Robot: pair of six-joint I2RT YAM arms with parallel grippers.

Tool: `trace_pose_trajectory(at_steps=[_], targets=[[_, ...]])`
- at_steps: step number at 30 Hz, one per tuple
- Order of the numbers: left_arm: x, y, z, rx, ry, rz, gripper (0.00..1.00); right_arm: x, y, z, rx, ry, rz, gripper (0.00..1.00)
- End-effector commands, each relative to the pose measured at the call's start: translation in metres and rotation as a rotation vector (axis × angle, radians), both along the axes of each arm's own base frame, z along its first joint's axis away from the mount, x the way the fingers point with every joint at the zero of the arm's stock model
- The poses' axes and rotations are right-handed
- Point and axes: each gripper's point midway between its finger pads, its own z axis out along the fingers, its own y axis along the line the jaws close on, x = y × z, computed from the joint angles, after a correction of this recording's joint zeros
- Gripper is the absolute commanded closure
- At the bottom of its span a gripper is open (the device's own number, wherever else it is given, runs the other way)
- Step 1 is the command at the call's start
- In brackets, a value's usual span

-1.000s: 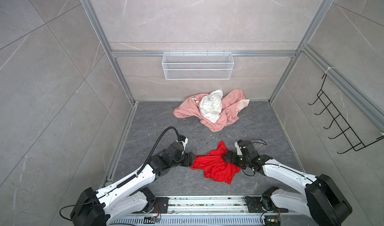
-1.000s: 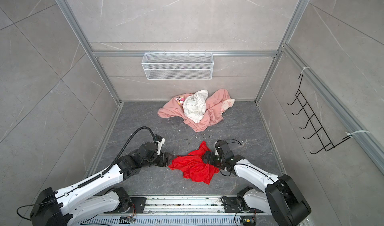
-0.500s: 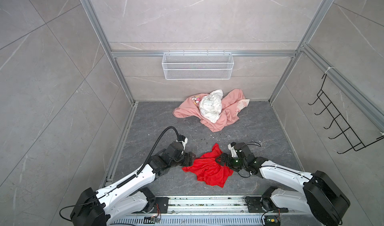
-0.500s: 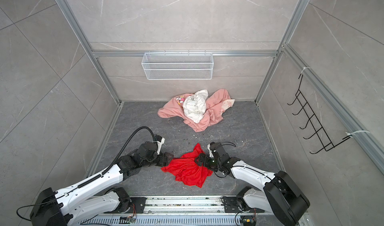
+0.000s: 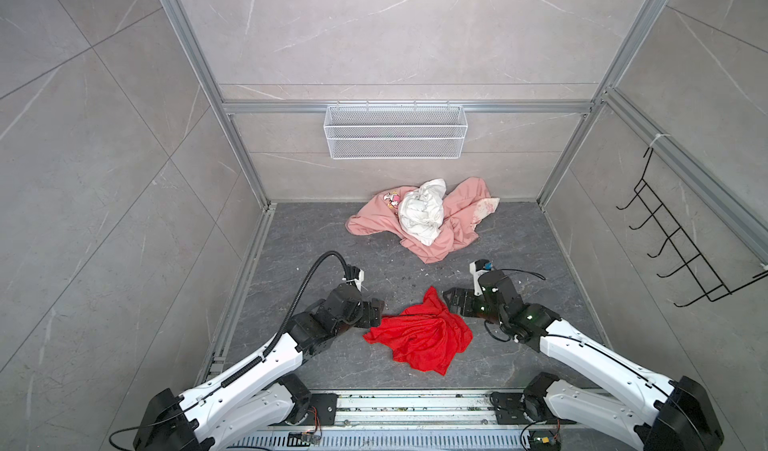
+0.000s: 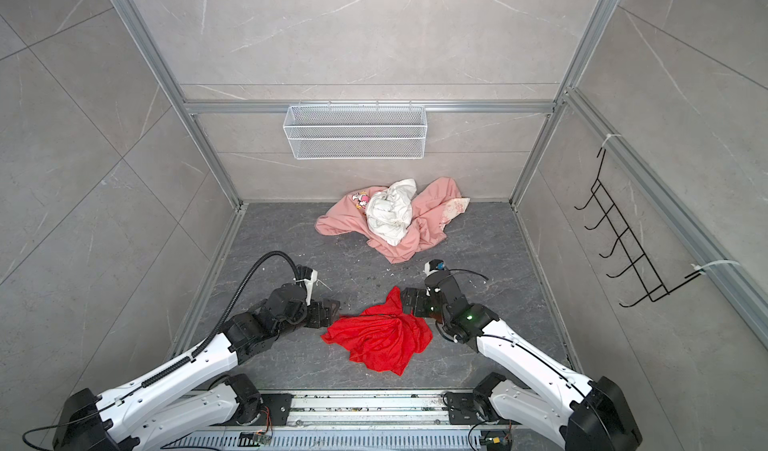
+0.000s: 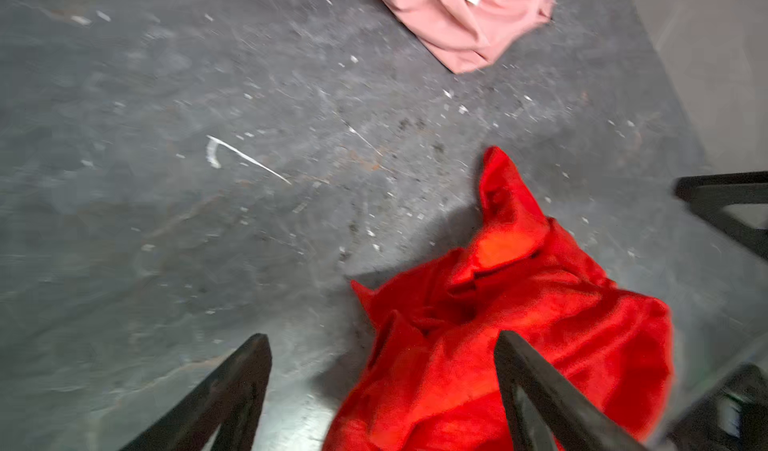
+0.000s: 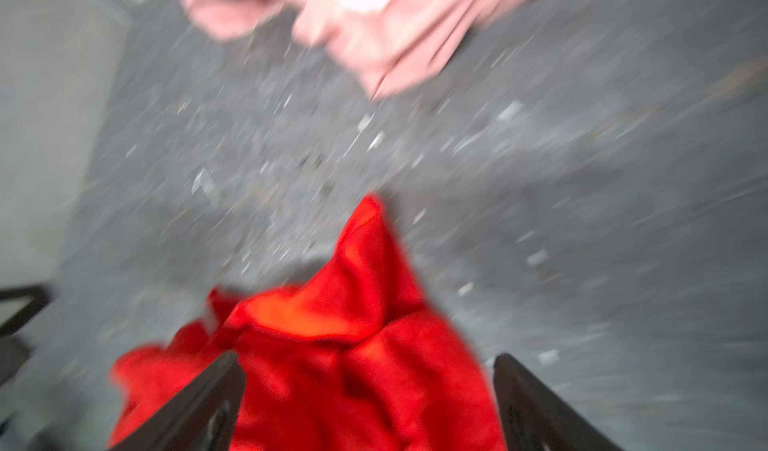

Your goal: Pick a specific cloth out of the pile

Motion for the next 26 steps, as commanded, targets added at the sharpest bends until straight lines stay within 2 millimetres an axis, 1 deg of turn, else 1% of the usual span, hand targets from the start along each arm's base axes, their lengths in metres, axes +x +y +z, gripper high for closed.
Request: trace_pose_trajectory(at_steps=[1,2,3,4,5,6,7,8,9,10,11,12,13,14,15,17,18,20,21,22,24,26], targets=[[0.03,0.053,0.019,0.211,-0.228,0.214,0.17,0.028,-0.067,0.023,-0.319,-0.218,-0.235,0.03],[0.036,0.067,0.025,0.267,-0.301,0.272,0.17,0.036,-0.071,0.032,-0.363,-0.304,-0.236,0.02],[0.041,0.074,0.027,0.314,-0.357,0.285,0.17,0.042,-0.071,0.038,-0.421,-0.381,-0.208,0.0],[0.046,0.077,0.028,0.356,-0.403,0.249,0.17,0.047,-0.068,0.039,-0.5,-0.465,-0.148,0.0],[0.051,0.076,0.026,0.393,-0.427,0.181,0.17,0.052,-0.065,0.033,-0.584,-0.53,-0.095,0.0],[0.056,0.079,0.023,0.4,-0.43,0.145,0.18,0.057,-0.07,0.027,-0.652,-0.566,-0.101,0.0],[0.062,0.087,0.018,0.403,-0.427,0.142,0.18,0.064,-0.077,0.021,-0.681,-0.581,-0.128,0.0],[0.072,0.104,0.013,0.414,-0.425,0.181,0.17,0.071,-0.088,0.012,-0.693,-0.579,-0.163,0.0],[0.08,0.118,0.005,0.418,-0.381,0.193,0.19,0.078,-0.101,0.004,-0.67,-0.585,-0.227,0.0],[0.087,0.13,-0.003,0.432,-0.367,0.206,0.19,0.083,-0.107,0.003,-0.611,-0.624,-0.268,0.0],[0.096,0.14,-0.013,0.448,-0.36,0.21,0.2,0.085,-0.114,-0.005,-0.57,-0.656,-0.269,0.0],[0.102,0.15,-0.027,0.467,-0.339,0.209,0.2,0.087,-0.132,-0.007,-0.547,-0.677,-0.35,0.0],[0.11,0.163,-0.033,0.448,-0.333,0.263,0.2,0.085,-0.144,-0.008,-0.526,-0.682,-0.397,0.0],[0.116,0.175,-0.041,0.416,-0.306,0.303,0.22,0.084,-0.148,-0.018,-0.499,-0.622,-0.389,0.0],[0.123,0.181,-0.043,0.416,-0.31,0.309,0.23,0.088,-0.152,-0.023,-0.467,-0.557,-0.379,0.0],[0.135,0.175,-0.041,0.419,-0.35,0.268,0.23,0.1,-0.166,-0.026,-0.425,-0.525,-0.408,0.0],[0.141,0.173,-0.04,0.416,-0.364,0.258,0.24,0.103,-0.163,-0.036,-0.431,-0.495,-0.382,0.0],[0.148,0.174,-0.039,0.398,-0.368,0.283,0.24,0.11,-0.163,-0.037,-0.437,-0.513,-0.379,0.0],[0.15,0.172,-0.04,0.364,-0.385,0.275,0.24,0.109,-0.163,-0.04,-0.434,-0.474,-0.375,0.0],[0.151,0.174,-0.044,0.363,-0.389,0.281,0.24,0.109,-0.163,-0.041,-0.428,-0.462,-0.37,0.0],[0.151,0.19,-0.046,0.339,-0.381,0.357,0.23,0.111,-0.163,-0.04,-0.425,-0.487,-0.372,0.0],[0.149,0.209,-0.058,0.275,-0.37,0.427,0.24,0.109,-0.163,-0.042,-0.424,-0.468,-0.369,0.0]])
